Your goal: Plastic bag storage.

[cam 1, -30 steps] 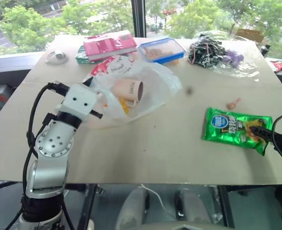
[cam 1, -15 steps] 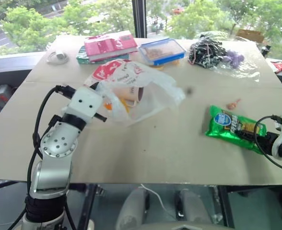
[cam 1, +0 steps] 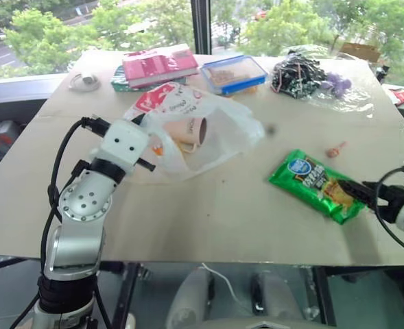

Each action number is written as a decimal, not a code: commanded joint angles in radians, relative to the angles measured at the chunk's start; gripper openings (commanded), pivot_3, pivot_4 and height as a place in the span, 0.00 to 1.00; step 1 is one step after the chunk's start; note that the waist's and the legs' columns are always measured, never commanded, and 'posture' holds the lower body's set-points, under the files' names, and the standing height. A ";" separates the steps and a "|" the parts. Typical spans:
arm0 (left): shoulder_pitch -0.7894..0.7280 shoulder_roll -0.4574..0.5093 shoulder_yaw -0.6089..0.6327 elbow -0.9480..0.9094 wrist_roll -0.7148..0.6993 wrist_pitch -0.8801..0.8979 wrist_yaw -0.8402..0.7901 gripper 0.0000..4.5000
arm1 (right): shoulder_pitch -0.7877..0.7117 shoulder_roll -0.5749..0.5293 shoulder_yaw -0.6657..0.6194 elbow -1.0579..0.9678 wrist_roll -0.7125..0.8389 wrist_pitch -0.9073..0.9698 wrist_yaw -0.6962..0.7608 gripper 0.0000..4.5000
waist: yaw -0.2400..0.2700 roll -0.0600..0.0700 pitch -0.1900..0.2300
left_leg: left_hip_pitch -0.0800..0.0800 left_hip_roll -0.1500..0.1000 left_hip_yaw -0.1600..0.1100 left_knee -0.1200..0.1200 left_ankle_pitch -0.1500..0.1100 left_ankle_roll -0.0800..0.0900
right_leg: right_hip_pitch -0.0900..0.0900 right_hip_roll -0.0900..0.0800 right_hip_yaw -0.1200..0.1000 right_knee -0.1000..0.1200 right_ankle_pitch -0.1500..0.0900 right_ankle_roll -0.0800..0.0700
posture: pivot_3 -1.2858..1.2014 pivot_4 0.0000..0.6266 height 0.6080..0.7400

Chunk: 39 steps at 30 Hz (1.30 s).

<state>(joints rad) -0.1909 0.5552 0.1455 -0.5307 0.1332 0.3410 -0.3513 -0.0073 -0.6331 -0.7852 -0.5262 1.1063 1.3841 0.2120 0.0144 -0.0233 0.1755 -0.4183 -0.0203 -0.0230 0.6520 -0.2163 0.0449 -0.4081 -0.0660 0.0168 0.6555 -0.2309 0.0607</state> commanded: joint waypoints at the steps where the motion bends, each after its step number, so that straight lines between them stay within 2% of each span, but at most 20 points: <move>1: -0.016 0.007 0.004 -0.014 -0.008 -0.020 -0.009 0.01 | 0.052 0.031 -0.072 -0.045 0.149 0.068 -0.121 1.00 | -0.002 0.000 0.000 | 0.000 0.000 0.000 0.000 0.000 0.000 | 0.000 0.000 0.000 0.000 0.000 0.000 | 0.52 0.24 1.00; 6: -0.027 0.005 -0.005 -0.001 -0.018 -0.021 -0.021 0.01 | 0.196 0.061 -0.044 -0.019 0.499 -0.083 -0.446 1.00 | -0.002 0.001 -0.001 | 0.000 0.001 0.001 -0.001 0.000 0.000 | 0.000 0.001 0.001 0.000 0.000 0.000 | 0.52 0.24 1.00; 10: -0.033 -0.001 -0.021 0.003 -0.027 -0.020 -0.028 0.01 | 0.194 0.089 0.074 0.063 0.637 -0.253 -0.605 1.00 | -0.008 -0.001 -0.002 | 0.000 0.001 0.003 -0.001 0.000 0.000 | 0.000 0.001 0.002 -0.002 -0.002 -0.004 | 0.52 0.24 1.00; 16: -0.031 0.010 -0.008 0.004 -0.037 -0.026 -0.033 0.01 | 0.108 0.077 0.214 0.201 0.585 -0.338 -0.582 1.00 | -0.013 -0.001 -0.002 | 0.001 0.002 0.004 0.000 0.000 0.001 | 0.000 0.002 0.003 -0.002 -0.002 -0.004 | 0.52 0.24 1.00; 23: -0.022 0.023 0.016 -0.013 -0.038 -0.015 -0.030 0.01 | 0.030 0.072 0.351 0.275 0.402 -0.373 -0.462 1.00 | -0.025 -0.003 -0.003 | 0.002 0.003 0.004 -0.001 0.000 0.001 | 0.000 0.002 0.004 -0.002 -0.002 -0.004 | 0.52 0.24 1.00; 24: -0.020 0.024 0.020 -0.015 -0.038 -0.014 -0.031 0.00 | 0.024 0.078 0.365 0.280 0.366 -0.387 -0.440 0.88 | -0.027 -0.004 -0.004 | 0.002 0.003 0.004 -0.001 0.000 0.001 | 0.000 0.002 0.004 -0.002 -0.002 -0.004 | 0.52 0.24 1.00; 25: -0.017 0.025 0.025 -0.018 -0.038 -0.013 -0.031 0.00 | 0.021 0.083 0.376 0.285 0.344 -0.393 -0.422 0.82 | -0.029 -0.004 -0.004 | 0.002 0.004 0.004 0.000 0.000 0.001 | 0.000 0.003 0.004 -0.002 -0.002 -0.004 | 0.52 0.24 1.00; 28: -0.009 0.029 0.045 -0.023 -0.041 -0.006 -0.034 0.00 | 0.016 0.091 0.415 0.274 0.271 -0.416 -0.347 0.49 | -0.029 -0.004 -0.004 | 0.003 0.005 0.005 -0.001 0.000 0.001 | 0.000 0.003 0.005 -0.002 -0.002 -0.004 | 0.52 0.24 1.00; 33: -0.003 0.028 0.066 -0.027 -0.061 0.021 -0.037 0.00 | 0.003 0.110 0.424 0.237 0.237 -0.448 -0.253 0.01 | -0.027 -0.004 -0.004 | 0.003 0.006 0.005 -0.001 0.000 0.001 | 0.000 0.003 0.005 -0.002 -0.002 -0.004 | 0.52 0.24 1.00; 39: -0.002 -0.004 0.138 0.034 -0.182 -0.016 -0.061 0.00 | -0.036 0.095 0.401 0.081 0.459 -0.443 -0.218 0.01 | -0.027 -0.003 -0.003 | 0.002 0.005 0.005 -0.001 -0.001 0.001 | -0.001 0.001 0.005 -0.002 -0.001 -0.003 | 0.52 0.24 1.00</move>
<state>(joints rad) -0.1913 0.5515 0.2422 -0.4948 -0.0070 0.3552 -0.4005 -0.0185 -0.5227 -0.3642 -0.3663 1.4700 0.9527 -0.0251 -0.0125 -0.0261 0.1722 -0.4164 -0.0148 -0.0175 0.6510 -0.2169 0.0457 -0.4090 -0.0651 0.0221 0.6536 -0.2315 0.0596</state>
